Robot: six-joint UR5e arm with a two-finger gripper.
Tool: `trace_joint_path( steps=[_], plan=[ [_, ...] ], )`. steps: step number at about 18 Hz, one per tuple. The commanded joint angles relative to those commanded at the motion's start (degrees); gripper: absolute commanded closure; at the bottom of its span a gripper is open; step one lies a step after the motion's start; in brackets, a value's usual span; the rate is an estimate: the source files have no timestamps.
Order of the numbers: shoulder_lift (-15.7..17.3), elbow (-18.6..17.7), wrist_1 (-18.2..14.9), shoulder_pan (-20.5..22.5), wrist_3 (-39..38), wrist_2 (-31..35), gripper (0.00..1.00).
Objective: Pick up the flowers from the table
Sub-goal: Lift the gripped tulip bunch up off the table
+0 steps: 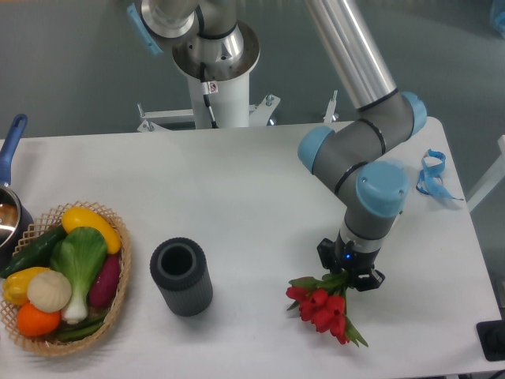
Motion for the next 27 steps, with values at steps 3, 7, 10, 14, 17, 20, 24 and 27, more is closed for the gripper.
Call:
trace_joint_path(
  steps=[3, 7, 10, 14, 17, 20, 24, 27],
  plan=[
    [7.0, -0.4, -0.1, 0.0, -8.0, -7.0, 0.75],
    [12.5, -0.6, -0.1, 0.2, -13.2, -18.5, 0.75],
    [15.0, -0.5, 0.1, 0.9, -17.7, -23.8, 0.75],
    [15.7, 0.3, 0.1, 2.8, -18.1, -28.4, 0.75],
    [16.0, 0.2, 0.1, 4.6, -18.2, -33.1, 0.75],
    [16.5, 0.0, 0.1, 6.0, -18.2, -34.9, 0.75],
    [17.3, -0.4, 0.1, 6.9, -18.2, -35.1, 0.75],
    [17.4, -0.4, 0.1, 7.0, -18.2, -35.1, 0.75]
  ],
)
